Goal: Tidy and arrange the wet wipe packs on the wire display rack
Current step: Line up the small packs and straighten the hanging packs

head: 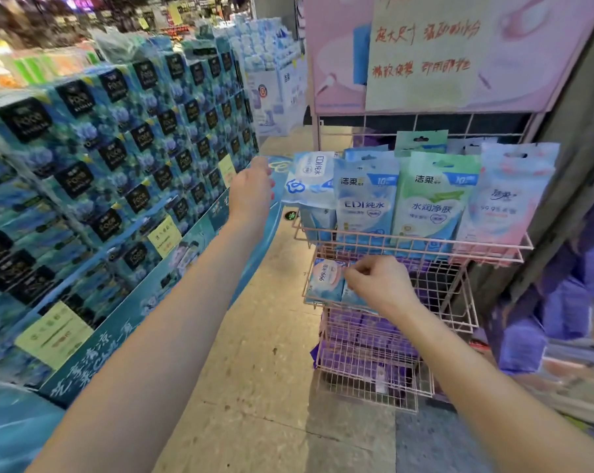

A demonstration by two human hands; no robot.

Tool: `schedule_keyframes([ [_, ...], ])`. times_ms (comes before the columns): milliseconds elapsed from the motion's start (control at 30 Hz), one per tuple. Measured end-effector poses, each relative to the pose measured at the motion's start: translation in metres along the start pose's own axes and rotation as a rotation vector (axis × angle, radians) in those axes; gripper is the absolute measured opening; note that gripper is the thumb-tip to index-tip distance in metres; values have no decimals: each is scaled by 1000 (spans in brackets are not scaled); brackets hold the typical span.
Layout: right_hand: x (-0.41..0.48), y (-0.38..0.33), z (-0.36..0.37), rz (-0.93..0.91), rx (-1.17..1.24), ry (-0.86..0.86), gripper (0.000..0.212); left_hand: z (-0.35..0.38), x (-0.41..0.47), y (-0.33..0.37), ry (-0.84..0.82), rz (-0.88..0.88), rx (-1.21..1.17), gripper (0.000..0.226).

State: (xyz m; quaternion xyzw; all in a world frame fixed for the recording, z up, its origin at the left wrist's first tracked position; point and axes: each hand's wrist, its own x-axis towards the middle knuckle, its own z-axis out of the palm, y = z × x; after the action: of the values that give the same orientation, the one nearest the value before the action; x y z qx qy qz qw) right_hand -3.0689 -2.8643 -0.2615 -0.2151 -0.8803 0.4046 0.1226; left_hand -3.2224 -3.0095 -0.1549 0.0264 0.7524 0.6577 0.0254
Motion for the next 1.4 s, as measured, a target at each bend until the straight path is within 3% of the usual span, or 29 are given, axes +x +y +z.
schedule_keyframes([
  [67, -6, -24, -6, -61, 39, 44, 27, 1, -3, 12, -187, -61, 245, 58],
  [133, -10, -48, -15, -102, 99, 139, 23, 3, -6, 17, -272, -82, 356, 71],
  [233, -8, -72, -27, -148, 175, 263, 20, 4, -5, 14, -335, -20, 375, 66],
  [333, -5, -80, -33, -160, 197, 293, 16, 5, -3, 6, -350, -25, 243, 41],
  [533, -7, -77, -29, -162, 241, 272, 14, -8, -13, -9, -171, 84, -46, 21],
  [633, -6, -75, -25, -165, 270, 266, 13, -21, -27, -26, -125, 167, -186, 25],
  [733, -8, -79, -20, -189, 325, 198, 12, -26, -44, -39, -93, 126, -332, 39],
  [867, -17, -91, -4, -155, 435, -3, 45, -24, -81, -49, -94, 5, -554, 45],
  [967, -26, -93, 7, -58, 733, -63, 46, -18, -99, -60, -124, -2, -497, 73],
  [1067, -32, -80, 11, -53, 855, -16, 43, -21, -105, -72, -194, -15, -407, 101],
  [1133, -36, -68, 9, -18, 943, -21, 38, -25, -107, -80, -245, -67, -382, 94],
  [1267, -38, -40, 2, 33, 986, -79, 39, -29, -103, -92, -186, -186, -391, 53],
  [1400, -36, -10, -6, 139, 1033, -69, 42, -30, -102, -103, -338, -105, -204, 69],
])
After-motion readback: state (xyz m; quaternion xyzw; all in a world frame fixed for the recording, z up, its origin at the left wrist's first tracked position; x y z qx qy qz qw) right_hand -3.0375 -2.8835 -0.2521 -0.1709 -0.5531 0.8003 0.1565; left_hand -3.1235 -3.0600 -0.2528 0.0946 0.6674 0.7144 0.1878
